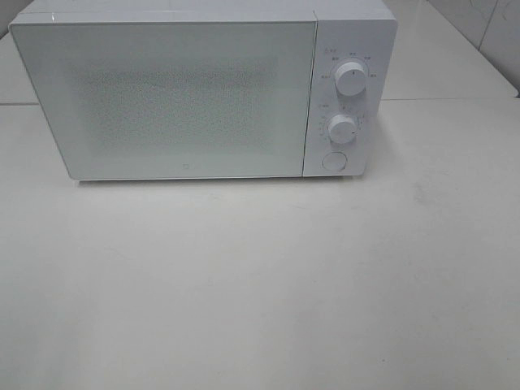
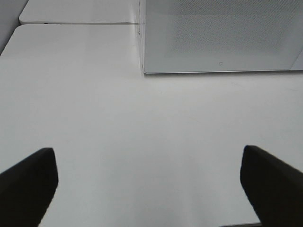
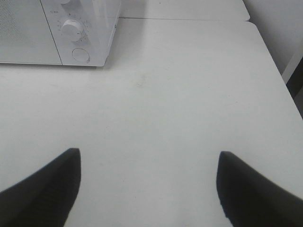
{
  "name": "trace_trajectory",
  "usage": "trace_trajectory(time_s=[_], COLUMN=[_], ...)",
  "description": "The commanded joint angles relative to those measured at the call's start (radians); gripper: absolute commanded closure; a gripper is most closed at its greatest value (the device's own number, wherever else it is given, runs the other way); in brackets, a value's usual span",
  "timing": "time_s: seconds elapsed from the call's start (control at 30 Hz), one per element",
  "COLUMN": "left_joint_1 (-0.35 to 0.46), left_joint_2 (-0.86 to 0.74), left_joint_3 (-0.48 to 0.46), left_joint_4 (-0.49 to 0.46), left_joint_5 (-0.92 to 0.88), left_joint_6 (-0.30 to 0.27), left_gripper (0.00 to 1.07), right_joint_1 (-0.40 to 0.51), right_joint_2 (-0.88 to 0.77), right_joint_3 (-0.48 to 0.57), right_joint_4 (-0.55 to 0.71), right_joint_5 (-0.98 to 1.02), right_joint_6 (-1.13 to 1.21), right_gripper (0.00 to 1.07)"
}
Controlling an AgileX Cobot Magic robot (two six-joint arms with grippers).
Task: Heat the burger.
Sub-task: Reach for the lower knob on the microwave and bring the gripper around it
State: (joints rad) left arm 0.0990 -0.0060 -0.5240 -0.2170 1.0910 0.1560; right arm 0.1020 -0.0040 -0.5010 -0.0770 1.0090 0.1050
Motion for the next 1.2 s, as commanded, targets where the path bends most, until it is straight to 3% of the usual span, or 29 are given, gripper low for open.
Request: trace_trajectory(time_s=[0.03,0.8,1.0,1.2], left_joint_1=[-0.003,-0.003,-0.003,-0.003], left_joint_2=[-0.022,-0.022,-0.022,-0.022], left_joint_3=[0.003,0.003,0.003,0.003], left_joint_4=[-0.008,-0.008,-0.008,-0.008], left_joint_5=[-0.013,-0.013,-0.013,-0.013], left_joint_6=[-0.001,-0.001,-0.001,-0.001], left_gripper=[0.09,0.09,0.09,0.09], right_joint_1=[-0.007,-0.007,0.028,0.032], right_joint_2=[-0.026,-0.026,-0.024,0.029], right_joint_3=[0.002,0.002,0.001,-0.047], right_joint_4=[-0.004,-0.004,-0.006,-0.014], right_joint_5=[-0.015,-0.015,-0.015,-0.103], right_joint_6=[-0.005,-0.005,-0.002,-0.003], right_gripper=[0.31,0.31,0.31,0.31])
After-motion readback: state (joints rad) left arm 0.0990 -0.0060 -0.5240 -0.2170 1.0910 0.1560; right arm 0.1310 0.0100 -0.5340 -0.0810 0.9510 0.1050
